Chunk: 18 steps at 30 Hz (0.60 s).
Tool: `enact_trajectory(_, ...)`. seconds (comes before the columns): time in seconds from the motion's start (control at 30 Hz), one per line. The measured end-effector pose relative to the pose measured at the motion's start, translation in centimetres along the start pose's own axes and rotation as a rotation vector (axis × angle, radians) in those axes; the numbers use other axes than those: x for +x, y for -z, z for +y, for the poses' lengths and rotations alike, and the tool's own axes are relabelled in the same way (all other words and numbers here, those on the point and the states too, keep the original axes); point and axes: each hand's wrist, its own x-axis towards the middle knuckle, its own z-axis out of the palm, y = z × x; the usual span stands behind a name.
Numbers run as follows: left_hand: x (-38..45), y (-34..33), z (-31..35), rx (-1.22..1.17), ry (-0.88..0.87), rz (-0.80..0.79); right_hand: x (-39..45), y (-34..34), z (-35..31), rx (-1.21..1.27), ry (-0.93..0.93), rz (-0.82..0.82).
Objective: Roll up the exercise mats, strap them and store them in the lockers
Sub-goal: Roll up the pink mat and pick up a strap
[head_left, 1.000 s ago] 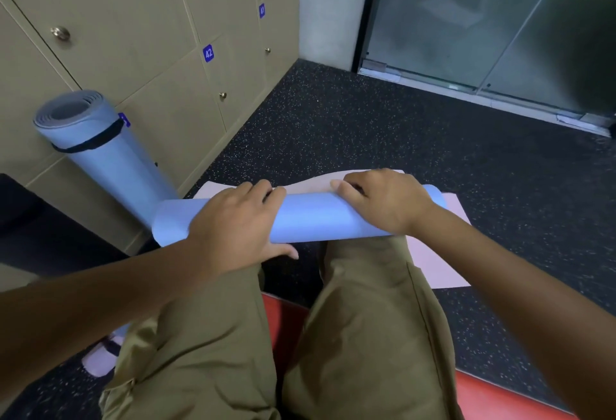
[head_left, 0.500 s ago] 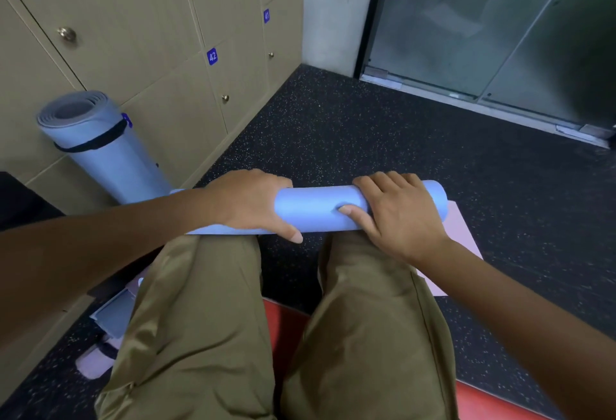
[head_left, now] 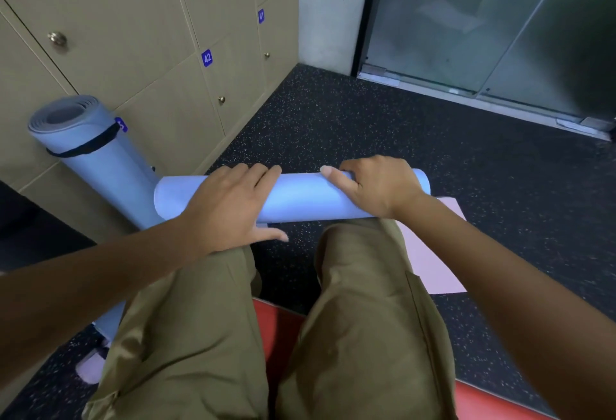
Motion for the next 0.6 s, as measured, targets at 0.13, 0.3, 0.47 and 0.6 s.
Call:
enact_trajectory(0.13,0.9,-0.3,-0.3,0.048,0.056,-0.048,1.3,0.5,0.3,0.073,-0.035,-0.15)
enact_trajectory(0.3,2.7,0.2,-1.2,-0.02,0.082,-0.188,2.8,0.5,0.9,0.145,-0.055,-0.206)
enact_trajectory(0.47,4.0,0.7,-2.0,-0.086,0.13,-0.293,2.1,0.9,1.5,0.233,0.037,-0.182)
enact_trajectory(0.6,4.9,1.6,-3.0,-0.122,0.161,-0.329,1.5,1.3,1.6,-0.041,0.107,-0.168)
